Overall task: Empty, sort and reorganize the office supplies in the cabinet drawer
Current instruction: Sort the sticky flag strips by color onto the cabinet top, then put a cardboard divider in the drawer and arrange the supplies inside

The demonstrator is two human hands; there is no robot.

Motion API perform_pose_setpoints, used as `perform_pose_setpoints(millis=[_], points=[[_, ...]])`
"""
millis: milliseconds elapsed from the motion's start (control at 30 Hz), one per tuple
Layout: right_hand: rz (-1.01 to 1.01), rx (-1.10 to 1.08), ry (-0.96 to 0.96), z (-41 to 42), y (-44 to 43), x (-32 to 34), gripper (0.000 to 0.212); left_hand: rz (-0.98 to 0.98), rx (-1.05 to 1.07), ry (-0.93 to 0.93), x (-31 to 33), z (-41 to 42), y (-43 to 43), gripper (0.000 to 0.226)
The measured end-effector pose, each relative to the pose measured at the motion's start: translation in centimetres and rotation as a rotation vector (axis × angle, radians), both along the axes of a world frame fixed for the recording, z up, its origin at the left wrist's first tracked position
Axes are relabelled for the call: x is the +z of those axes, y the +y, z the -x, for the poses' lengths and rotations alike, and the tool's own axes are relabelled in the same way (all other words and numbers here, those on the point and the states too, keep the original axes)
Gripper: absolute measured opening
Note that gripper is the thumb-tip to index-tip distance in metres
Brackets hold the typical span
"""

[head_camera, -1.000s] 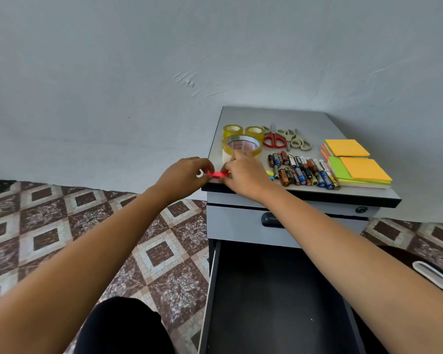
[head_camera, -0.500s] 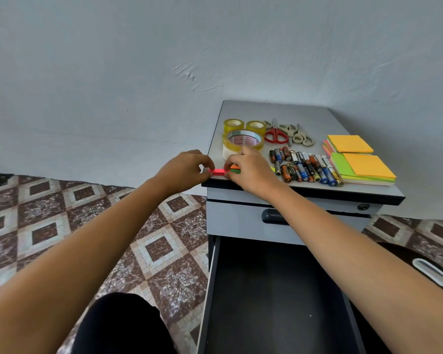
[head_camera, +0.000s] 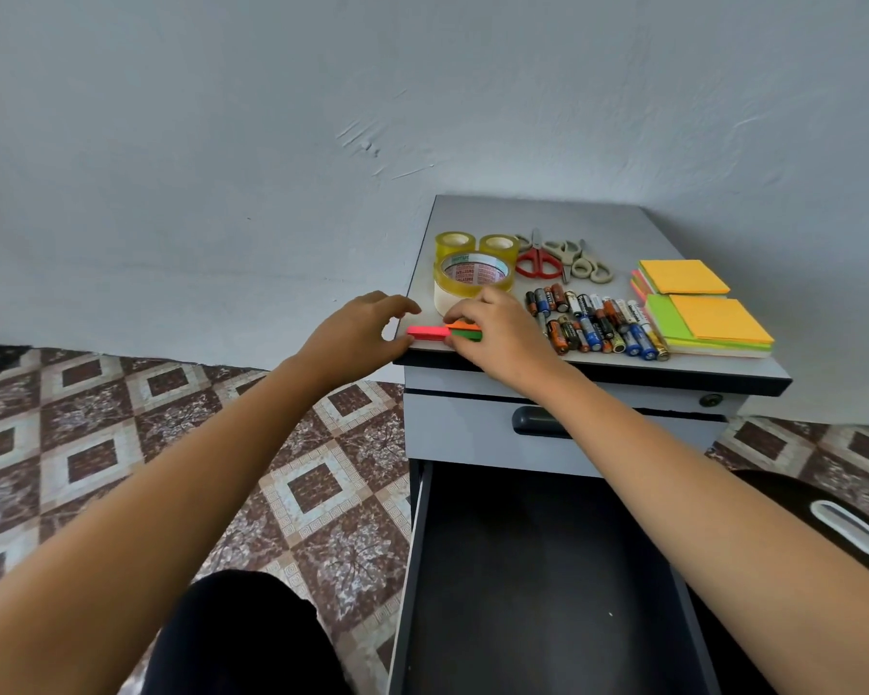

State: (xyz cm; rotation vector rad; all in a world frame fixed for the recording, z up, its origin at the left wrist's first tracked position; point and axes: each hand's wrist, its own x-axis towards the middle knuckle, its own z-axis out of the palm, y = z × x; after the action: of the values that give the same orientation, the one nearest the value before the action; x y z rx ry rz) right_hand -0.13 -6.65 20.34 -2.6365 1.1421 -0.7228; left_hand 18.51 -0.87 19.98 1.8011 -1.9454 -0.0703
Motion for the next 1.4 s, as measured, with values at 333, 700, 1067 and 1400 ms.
perform_pose_setpoints(millis=[333,700,1067,1400], points=[[-0.075,0.014,-0.065,8.0,5.5,-1.4,0.04,0.172,-0.005,0.193,-1.6,5.8,6.9,0.036],[-0.343,0.0,0.157,16.1,12.4,-10.6,0.043,-0.154,-0.224,0.16,-12.1,13.9,12.1,0.03],[-0.664,0.171,0.604,19.9,16.6,-19.1,0.071,-0.616,-0.382,-0.054,-20.4,16.7,15.7,0.054],[-0.567,0.257,0.705,20.2,17.4,-21.8,0.063,-0.71,-0.433,-0.299,-23.2,17.1,17.3,0.065]])
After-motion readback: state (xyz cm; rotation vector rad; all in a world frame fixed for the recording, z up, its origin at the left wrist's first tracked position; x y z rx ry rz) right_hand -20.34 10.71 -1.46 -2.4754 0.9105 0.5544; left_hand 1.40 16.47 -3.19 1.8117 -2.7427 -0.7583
